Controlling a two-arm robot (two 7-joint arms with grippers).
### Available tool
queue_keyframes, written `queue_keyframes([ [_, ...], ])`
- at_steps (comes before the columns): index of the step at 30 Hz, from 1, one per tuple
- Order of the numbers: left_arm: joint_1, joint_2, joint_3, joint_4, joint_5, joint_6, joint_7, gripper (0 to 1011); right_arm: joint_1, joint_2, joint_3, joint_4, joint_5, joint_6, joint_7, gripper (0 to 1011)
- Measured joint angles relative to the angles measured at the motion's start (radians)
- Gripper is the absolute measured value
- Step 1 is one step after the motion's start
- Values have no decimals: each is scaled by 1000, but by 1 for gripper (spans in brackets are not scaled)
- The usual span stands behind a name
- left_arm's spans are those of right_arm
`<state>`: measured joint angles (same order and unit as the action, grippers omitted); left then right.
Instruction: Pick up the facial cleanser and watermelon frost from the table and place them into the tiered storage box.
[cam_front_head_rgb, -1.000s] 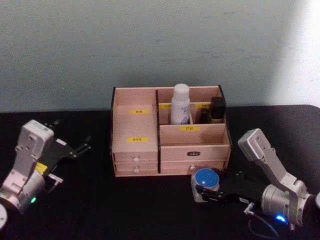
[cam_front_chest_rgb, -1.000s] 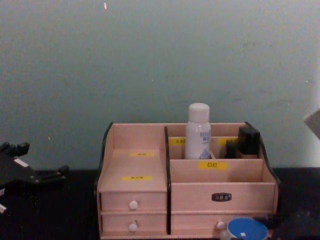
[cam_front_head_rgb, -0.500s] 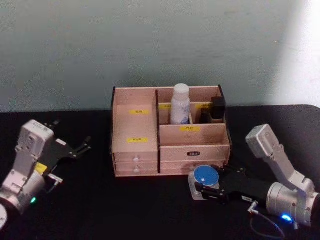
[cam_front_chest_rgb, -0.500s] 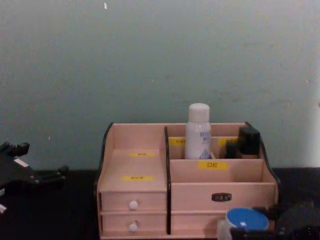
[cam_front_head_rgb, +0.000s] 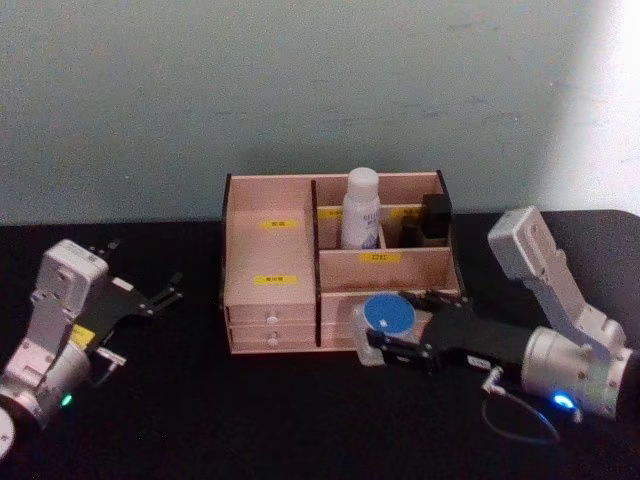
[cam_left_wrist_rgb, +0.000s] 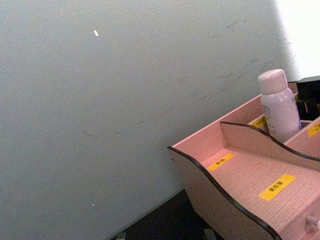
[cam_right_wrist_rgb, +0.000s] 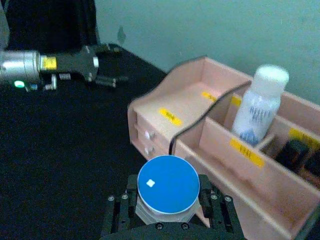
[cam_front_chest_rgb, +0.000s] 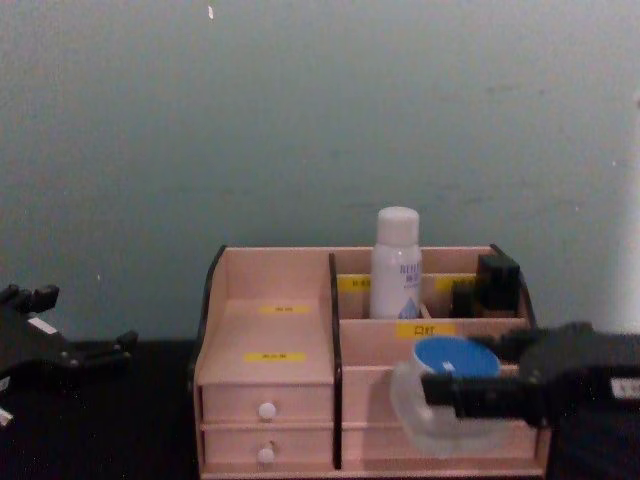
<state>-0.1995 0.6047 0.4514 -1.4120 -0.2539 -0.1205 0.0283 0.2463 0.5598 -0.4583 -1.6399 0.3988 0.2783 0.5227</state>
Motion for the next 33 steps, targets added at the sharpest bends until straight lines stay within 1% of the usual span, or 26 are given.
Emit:
queue_keyframes([
  [4, 0, 0, 0, 0, 0, 0, 0, 1001, 29, -13, -11, 5, 3, -5, 0, 728],
  [9, 0, 0, 0, 0, 0, 0, 0, 1001, 90, -47, -37, 32, 5, -12, -1, 728],
  [13, 0, 0, 0, 0, 0, 0, 0, 1002, 119, -65, -51, 50, 5, -15, -1, 728],
  [16, 0, 0, 0, 0, 0, 0, 0, 1001, 157, -91, -71, 81, 3, -18, -1, 728],
  [17, 0, 0, 0, 0, 0, 0, 0, 1002, 157, -91, -71, 81, 3, -18, -1, 728],
  [20, 0, 0, 0, 0, 0, 0, 0, 1001, 198, -123, -89, 127, 0, -21, -1, 728],
  [22, 0, 0, 0, 0, 0, 0, 0, 1001, 213, -136, -95, 145, -2, -22, -1, 728],
  [23, 0, 0, 0, 0, 0, 0, 0, 1001, 230, -151, -102, 166, -3, -25, -2, 728],
  [24, 0, 0, 0, 0, 0, 0, 0, 1001, 230, -151, -102, 166, -3, -25, -2, 728],
  [26, 0, 0, 0, 0, 0, 0, 0, 1001, 261, -180, -114, 207, -8, -32, -3, 728],
  [31, 0, 0, 0, 0, 0, 0, 0, 1002, 313, -230, -130, 283, -17, -46, -6, 728],
  [32, 0, 0, 0, 0, 0, 0, 0, 1001, 313, -230, -130, 283, -17, -46, -6, 728],
  [33, 0, 0, 0, 0, 0, 0, 0, 1001, 328, -245, -134, 307, -20, -50, -7, 728],
])
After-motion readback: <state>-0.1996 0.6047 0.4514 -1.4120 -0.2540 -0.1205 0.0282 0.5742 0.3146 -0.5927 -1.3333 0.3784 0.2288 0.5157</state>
